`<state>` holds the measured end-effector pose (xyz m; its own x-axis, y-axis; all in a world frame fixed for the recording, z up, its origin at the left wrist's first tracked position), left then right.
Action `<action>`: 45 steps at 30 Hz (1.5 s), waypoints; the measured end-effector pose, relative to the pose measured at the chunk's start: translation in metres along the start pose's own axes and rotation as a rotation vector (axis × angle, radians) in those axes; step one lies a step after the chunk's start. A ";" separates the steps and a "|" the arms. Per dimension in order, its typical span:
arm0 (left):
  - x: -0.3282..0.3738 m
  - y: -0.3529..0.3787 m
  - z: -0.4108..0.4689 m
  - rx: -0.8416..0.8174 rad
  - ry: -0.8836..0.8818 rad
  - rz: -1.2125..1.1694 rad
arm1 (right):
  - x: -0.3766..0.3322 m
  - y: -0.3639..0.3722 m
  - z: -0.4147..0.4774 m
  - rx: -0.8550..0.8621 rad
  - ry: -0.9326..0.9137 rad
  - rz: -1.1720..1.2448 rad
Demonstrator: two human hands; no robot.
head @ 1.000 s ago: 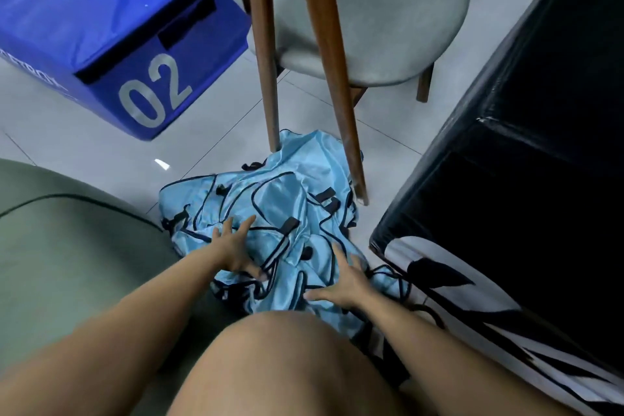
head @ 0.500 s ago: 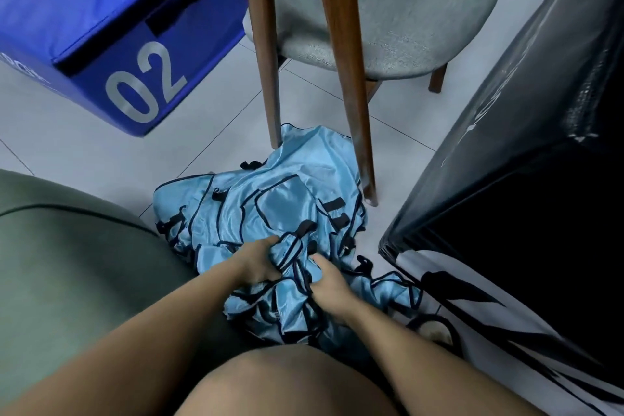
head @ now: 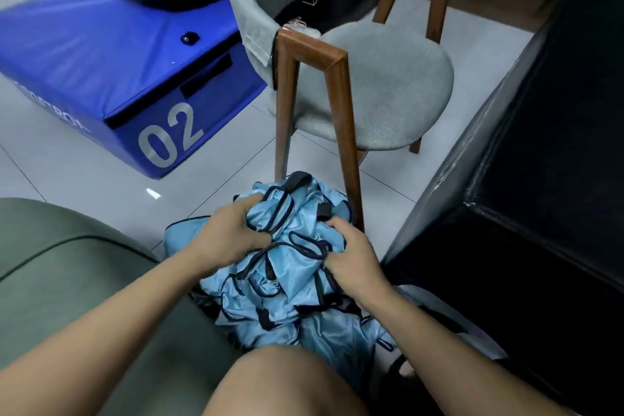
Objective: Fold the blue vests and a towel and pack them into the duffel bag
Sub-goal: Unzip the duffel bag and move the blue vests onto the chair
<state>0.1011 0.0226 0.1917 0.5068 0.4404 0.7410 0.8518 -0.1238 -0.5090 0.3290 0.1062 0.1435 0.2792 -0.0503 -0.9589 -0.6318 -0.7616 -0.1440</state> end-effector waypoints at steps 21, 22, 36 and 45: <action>0.339 -0.141 -0.061 0.235 0.702 -0.107 | -0.357 -0.173 -0.048 0.258 -0.530 -0.234; 0.354 -0.146 -0.059 0.245 0.731 -0.100 | -0.371 -0.183 -0.045 0.272 -0.543 -0.248; 0.439 -0.233 0.016 0.626 0.846 0.165 | -0.479 -0.242 0.044 0.493 -0.713 -0.560; 0.349 -0.188 0.119 0.588 0.632 0.284 | -0.366 -0.228 0.120 0.446 -0.489 -0.619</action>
<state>0.1020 0.3052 0.4938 0.8132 -0.1286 0.5676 0.5666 0.3972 -0.7219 0.2844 0.3757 0.4982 0.3879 0.6426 -0.6608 -0.7208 -0.2354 -0.6520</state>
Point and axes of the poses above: each hand's wrist, its own z-axis towards the middle knuckle, its own y-axis out of the palm, x = y × z, the point moved 1 cm from there along z, towards the middle knuckle, and after that the axes turned 13 degrees about -x, right-handed, at the moved point
